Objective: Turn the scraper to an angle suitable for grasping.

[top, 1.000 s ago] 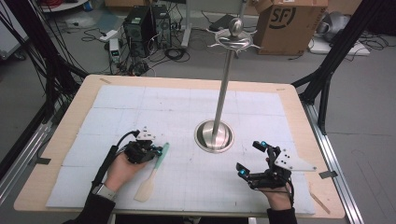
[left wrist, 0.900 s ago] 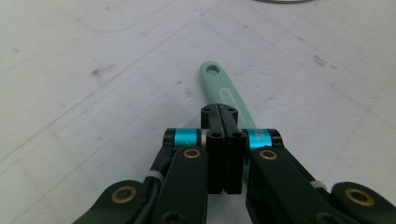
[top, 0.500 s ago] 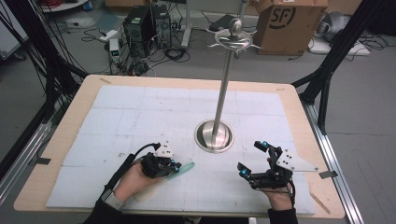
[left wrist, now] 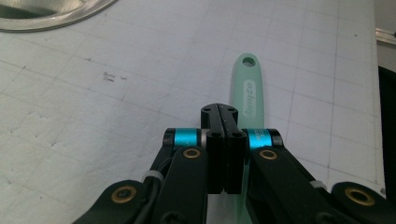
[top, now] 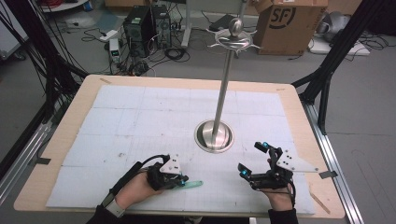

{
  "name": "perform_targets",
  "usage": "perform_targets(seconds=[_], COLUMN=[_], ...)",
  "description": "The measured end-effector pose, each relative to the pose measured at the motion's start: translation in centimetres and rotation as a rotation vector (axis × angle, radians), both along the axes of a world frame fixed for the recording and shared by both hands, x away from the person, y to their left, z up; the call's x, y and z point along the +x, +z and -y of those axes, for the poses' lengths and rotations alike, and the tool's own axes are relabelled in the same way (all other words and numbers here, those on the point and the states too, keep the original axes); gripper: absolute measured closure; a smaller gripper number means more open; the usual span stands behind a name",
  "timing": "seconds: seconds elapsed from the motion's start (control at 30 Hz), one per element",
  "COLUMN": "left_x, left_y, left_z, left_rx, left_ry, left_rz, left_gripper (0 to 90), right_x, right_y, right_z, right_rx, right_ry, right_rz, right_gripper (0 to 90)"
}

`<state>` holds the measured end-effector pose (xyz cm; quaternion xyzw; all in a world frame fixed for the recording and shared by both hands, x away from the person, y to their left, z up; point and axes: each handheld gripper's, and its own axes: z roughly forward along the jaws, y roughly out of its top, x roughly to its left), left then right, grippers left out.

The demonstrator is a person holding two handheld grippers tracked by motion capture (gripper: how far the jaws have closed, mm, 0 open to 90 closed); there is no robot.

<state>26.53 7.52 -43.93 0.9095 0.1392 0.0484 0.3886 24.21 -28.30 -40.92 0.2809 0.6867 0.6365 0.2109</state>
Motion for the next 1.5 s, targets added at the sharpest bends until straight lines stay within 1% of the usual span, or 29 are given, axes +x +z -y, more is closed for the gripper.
perform_targets(seconds=[0.03,0.1,0.13,0.17,0.23,0.33,0.37,0.4,0.43,0.47,0.5,0.53,0.57,0.63,0.67,0.7,0.73,0.77,0.8,0.83,0.87,0.97,1.0,1.07,1.17,1.23,1.33,1.4,1.5], left_x=[0.0,0.0,0.1,0.0,-0.2,-0.7,-0.9,-1.1,-1.3,-1.5,-1.6,-1.8,-1.9,-2.0,-1.9,-1.9,-1.8,-1.9,-1.9,-1.9,-2.0,-2.0,-2.0,-1.9,-1.7,-1.5,-1.2,-1.1,-0.9], left_y=[0.0,0.3,0.5,0.9,1.7,2.7,2.9,3.0,3.1,3.1,3.2,3.3,3.4,3.7,3.9,4.1,4.3,4.5,4.6,4.8,5.0,5.5,5.6,5.8,5.9,5.9,5.7,5.5,5.1], left_z=[0.0,-0.2,-0.4,-0.7,-1.4,-2.6,-3.0,-3.4,-3.8,-4.2,-4.5,-4.9,-5.3,-5.9,-6.1,-6.4,-6.6,-6.8,-7.0,-7.2,-7.4,-7.8,-7.9,-8.0,-7.9,-7.7,-7.0,-6.5,-5.7], left_rx=[-0.005,-0.01,-0.031,-0.053,-0.089,-0.12,-0.127,-0.135,-0.142,-0.155,-0.169,-0.188,-0.197,-0.213,-0.217,-0.21,-0.196,-0.181,-0.168,-0.16,-0.157,-0.147,-0.14,-0.134,-0.108,-0.092,-0.043,0.0,0.056], left_ry=[0.003,0.034,0.039,0.041,0.035,0.035,0.029,0.03,0.031,0.033,0.033,0.031,0.025,0.04,0.053,0.058,0.058,0.059,0.047,0.036,0.04,0.037,0.042,0.039,0.048,0.045,0.037,0.028,0.009], left_rz=[0.0,0.022,0.017,0.012,0.024,0.02,0.017,0.021,0.031,0.043,0.055,0.07,0.089,0.089,0.076,0.057,0.036,0.015,0.007,0.016,0.02,-0.004,-0.013,-0.058,-0.064,-0.074,-0.082,-0.071,-0.078], left_gripper=[89.6,88.8,84.9,84.9,83.2,79.9,73.4,69.1,69.1,63.5,55.7,50.2,45.1,34.1,26.3,18.8,14.2,13.3,12.2,9.7,8.2,5.6,5.6,5.6,5.1,5.1,5.1,5.3,10.0], right_x=[0.0,0.0,-0.1,-0.1,0.0,0.0,-0.1,-0.1,-0.1,-0.1,-0.1,-0.1,-0.1,-0.1,-0.1,-0.1,-0.1,-0.1,-0.1,0.0,0.0,0.0,0.0,0.0,0.1,0.1,0.0,0.1,0.1], right_y=[0.0,0.0,0.0,0.0,0.0,0.0,0.0,0.0,0.0,0.0,0.0,0.0,0.0,-0.1,-0.1,-0.2,-0.2,-0.2,-0.2,-0.2,-0.2,-0.2,-0.2,-0.2,-0.1,-0.1,0.0,0.0,-0.1], right_z=[0.0,0.0,0.1,0.1,0.2,0.4,0.5,0.5,0.5,0.5,0.5,0.5,0.5,0.4,0.4,0.4,0.4,0.4,0.4,0.4,0.4,0.4,0.4,0.5,0.6,0.6,0.7,0.7,0.5], right_rx=[0.0,0.0,0.003,0.003,0.006,0.008,0.01,0.011,0.011,0.011,0.011,0.009,0.008,0.005,0.002,0.003,0.003,0.003,0.003,0.005,0.006,0.005,0.006,0.008,0.021,0.017,0.019,0.02,0.019], right_ry=[0.0,0.002,-0.001,-0.001,-0.004,-0.008,-0.007,-0.008,-0.008,-0.009,-0.008,-0.009,-0.011,-0.008,-0.009,-0.009,-0.01,-0.013,-0.013,-0.012,-0.012,-0.012,-0.015,-0.019,-0.021,-0.021,-0.023,-0.027,-0.024], right_rz=[0.0,0.0,-0.001,-0.001,0.0,-0.003,-0.006,-0.007,-0.007,-0.006,-0.005,-0.003,-0.004,-0.009,-0.005,-0.015,-0.015,-0.013,-0.014,-0.015,-0.016,-0.014,-0.011,-0.016,-0.011,-0.011,-0.01,-0.01,-0.017], right_gripper=[1.1,1.1,1.1,1.2,1.1,1.1,1.1,1.1,1.1,1.1,1.1,1.1,1.1,1.1,1.1,1.1,1.1,1.1,1.1,1.1,1.1,1.1,1.1,1.1,1.1,1.1,1.1,1.1,1.1])
